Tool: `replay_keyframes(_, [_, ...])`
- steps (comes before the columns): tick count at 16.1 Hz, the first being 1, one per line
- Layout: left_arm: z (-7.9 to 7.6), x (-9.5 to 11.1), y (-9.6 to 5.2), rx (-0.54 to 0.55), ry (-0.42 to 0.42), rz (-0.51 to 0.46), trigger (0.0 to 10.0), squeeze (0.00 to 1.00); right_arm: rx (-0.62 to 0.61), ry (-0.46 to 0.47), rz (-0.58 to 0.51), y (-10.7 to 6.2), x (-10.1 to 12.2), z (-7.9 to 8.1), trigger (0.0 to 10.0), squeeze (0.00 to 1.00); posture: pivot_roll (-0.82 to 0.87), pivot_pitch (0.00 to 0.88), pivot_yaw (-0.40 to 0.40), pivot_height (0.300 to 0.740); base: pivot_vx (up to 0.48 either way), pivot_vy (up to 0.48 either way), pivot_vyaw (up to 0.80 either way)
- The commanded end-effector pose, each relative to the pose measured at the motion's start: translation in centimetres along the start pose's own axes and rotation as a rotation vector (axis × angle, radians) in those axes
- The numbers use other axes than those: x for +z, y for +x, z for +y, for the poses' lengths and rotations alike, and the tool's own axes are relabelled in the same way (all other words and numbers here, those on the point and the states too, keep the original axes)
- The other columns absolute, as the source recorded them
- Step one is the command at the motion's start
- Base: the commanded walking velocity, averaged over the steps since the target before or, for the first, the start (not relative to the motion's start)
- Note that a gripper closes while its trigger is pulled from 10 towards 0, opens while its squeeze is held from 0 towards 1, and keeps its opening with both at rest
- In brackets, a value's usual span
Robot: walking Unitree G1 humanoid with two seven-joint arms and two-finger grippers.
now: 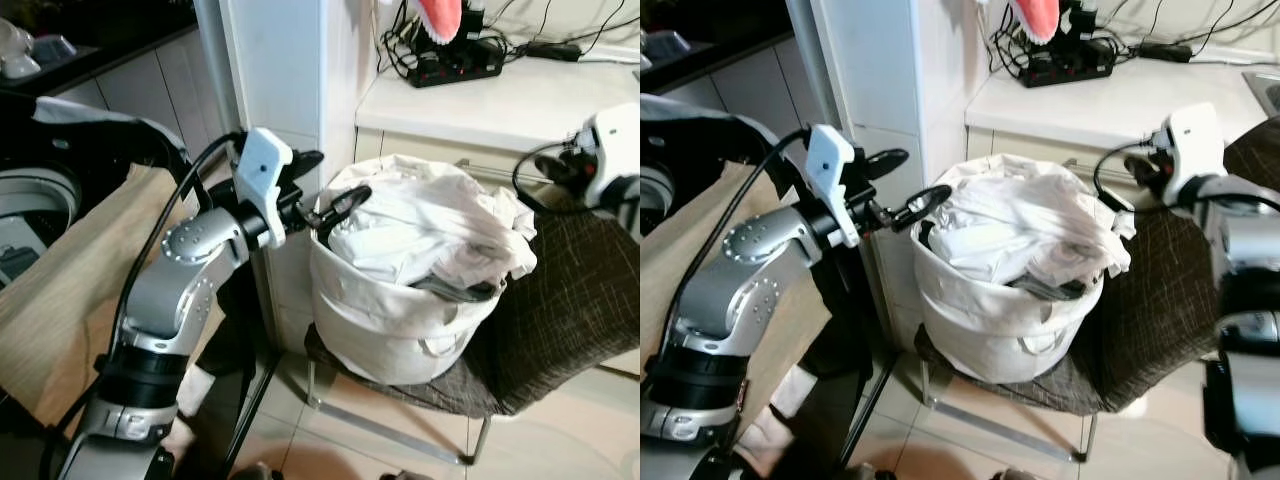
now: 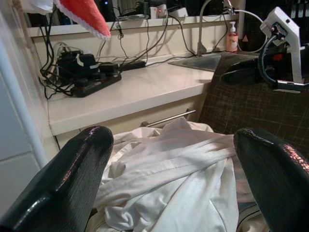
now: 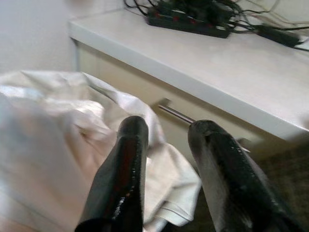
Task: Clothes washing
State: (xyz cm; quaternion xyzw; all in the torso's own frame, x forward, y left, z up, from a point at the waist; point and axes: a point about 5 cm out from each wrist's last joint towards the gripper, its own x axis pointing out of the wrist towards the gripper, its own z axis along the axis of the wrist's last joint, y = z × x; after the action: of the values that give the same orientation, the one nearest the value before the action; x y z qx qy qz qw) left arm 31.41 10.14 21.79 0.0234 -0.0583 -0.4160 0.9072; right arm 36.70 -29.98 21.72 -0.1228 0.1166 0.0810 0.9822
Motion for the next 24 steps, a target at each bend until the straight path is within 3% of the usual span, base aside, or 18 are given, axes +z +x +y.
replay_keyframes(1, [0.2,0.2,-0.2,0.006,0.014,0.007,10.0,1.0,0.046,0.039,-0.007,0.3,-0.1,0.5,10.0,1.0,-0.02,0.0,0.036,0.74,0.0,0.0,0.0])
replay_keyframes(2, [0.0,0.3,-0.3,-0.016,0.016,0.017,10.0,1.0,0.173,0.068,0.028,1.0,-0.6,2.0,10.0,1.0,-0.02,0.0,0.035,0.74,0.0,0.0,0.0])
replay_keyframes(3, [-0.2,0.3,-0.5,-0.041,0.019,0.026,10.0,1.0,0.213,0.06,0.042,1.3,-0.8,2.5,10.0,1.0,0.0,0.0,0.033,0.74,0.0,0.0,0.0])
replay_keyframes(9, [-1.1,0.3,-1.3,-0.079,0.025,0.064,10.0,1.0,0.21,-0.037,0.096,2.3,-1.3,3.1,10.0,1.0,0.05,0.0,0.016,0.74,0.0,0.0,0.0])
replay_keyframes(12, [-0.8,0.1,-1.7,-0.016,0.014,0.078,10.0,1.0,0.22,-0.056,0.084,2.7,-1.1,3.7,10.0,1.0,0.06,0.0,0.011,0.74,0.0,0.0,0.0])
replay_keyframes(13, [-0.5,-0.1,-1.7,0.039,0.01,0.07,10.0,1.0,0.2,-0.067,0.071,2.9,-1.0,3.8,10.0,1.0,0.07,0.0,0.011,0.74,0.0,0.0,0.0])
replay_keyframes(14, [0.2,-0.7,-1.6,0.185,-0.017,0.076,10.0,0.91,0.12,-0.081,-0.015,3.0,0.3,3.5,10.0,1.0,0.07,0.0,0.0,0.74,0.0,0.0,0.0])
replay_keyframes(15, [0.5,-1.2,-2.1,0.324,-0.049,0.063,10.0,0.0,0.011,-0.014,-0.202,2.7,3.0,3.0,10.0,0.0,0.07,0.0,-0.008,0.74,0.0,0.0,0.0])
replay_keyframes(17, [0.1,-1.5,-3.1,0.446,-0.065,0.034,10.0,0.0,-0.089,0.07,-0.365,0.9,4.6,3.3,10.0,0.0,0.06,0.0,-0.006,0.74,0.0,0.0,0.0])
replay_keyframes(18, [-0.2,-1.8,-3.4,0.451,-0.068,0.035,10.0,0.0,-0.107,0.078,-0.378,0.0,4.2,4.3,10.0,0.0,0.04,0.0,0.003,0.74,0.0,0.0,0.0])
replay_keyframes(19, [-0.9,-1.8,-3.6,0.422,-0.03,0.035,10.0,0.0,-0.129,0.078,-0.402,-2.1,3.1,6.8,10.0,0.0,0.03,0.0,0.015,0.74,0.0,0.0,0.0])
replay_keyframes(20, [-1.1,-1.8,-3.4,0.428,-0.025,0.029,10.0,0.0,-0.16,0.052,-0.396,-3.8,1.6,8.6,10.0,0.0,0.01,0.0,0.024,0.74,0.0,0.0,0.0])
replay_keyframes(21, [-0.9,-1.5,-2.9,0.454,-0.013,0.002,10.0,0.0,-0.196,0.11,-0.391,-4.6,0.3,9.7,10.0,0.0,-0.01,0.0,0.028,0.74,0.0,0.0,0.0])
replay_keyframes(24, [-1.3,-1.4,-1.4,0.436,-0.024,-0.023,10.0,0.0,-0.122,0.116,-0.317,-5.9,-1.0,13.4,10.0,0.0,-0.05,0.0,0.033,0.74,0.199,0.0,0.0])
